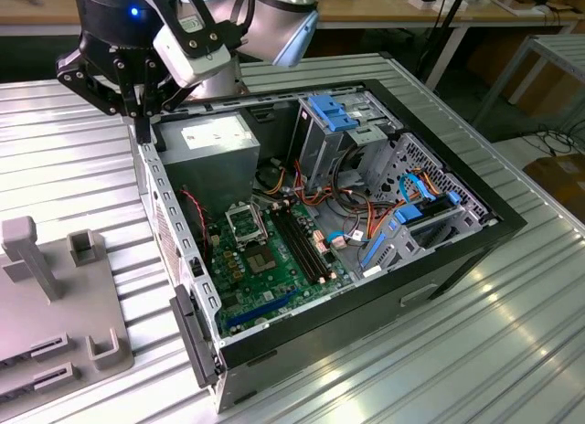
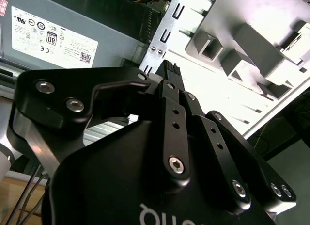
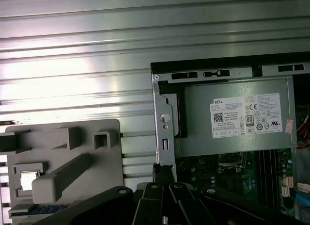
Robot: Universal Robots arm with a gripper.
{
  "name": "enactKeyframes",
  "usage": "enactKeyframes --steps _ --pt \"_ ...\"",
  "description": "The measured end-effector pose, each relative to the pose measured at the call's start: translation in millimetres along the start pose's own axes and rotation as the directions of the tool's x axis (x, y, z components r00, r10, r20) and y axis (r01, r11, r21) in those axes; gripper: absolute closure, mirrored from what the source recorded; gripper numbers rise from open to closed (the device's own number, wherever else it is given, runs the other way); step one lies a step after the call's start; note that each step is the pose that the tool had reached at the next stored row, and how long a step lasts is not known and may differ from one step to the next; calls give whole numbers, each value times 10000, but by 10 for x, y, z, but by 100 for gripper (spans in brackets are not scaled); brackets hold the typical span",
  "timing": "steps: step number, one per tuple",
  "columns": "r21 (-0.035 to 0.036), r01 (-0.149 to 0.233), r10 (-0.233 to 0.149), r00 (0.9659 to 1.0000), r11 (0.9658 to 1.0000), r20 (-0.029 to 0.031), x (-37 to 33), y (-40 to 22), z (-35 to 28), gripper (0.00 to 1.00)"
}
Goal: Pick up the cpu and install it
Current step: 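Reach for the cpu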
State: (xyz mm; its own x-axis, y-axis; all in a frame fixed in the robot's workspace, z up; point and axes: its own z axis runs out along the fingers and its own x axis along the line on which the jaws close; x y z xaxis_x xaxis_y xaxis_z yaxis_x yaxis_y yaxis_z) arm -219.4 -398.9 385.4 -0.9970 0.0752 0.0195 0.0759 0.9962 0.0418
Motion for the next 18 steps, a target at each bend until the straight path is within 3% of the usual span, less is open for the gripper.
enactKeyframes --steps 8,18 --pt "0 -4 4 10000 10000 0 8 0 0 89" --pt "0 -1 1 10000 10000 1 128 -10 2 89"
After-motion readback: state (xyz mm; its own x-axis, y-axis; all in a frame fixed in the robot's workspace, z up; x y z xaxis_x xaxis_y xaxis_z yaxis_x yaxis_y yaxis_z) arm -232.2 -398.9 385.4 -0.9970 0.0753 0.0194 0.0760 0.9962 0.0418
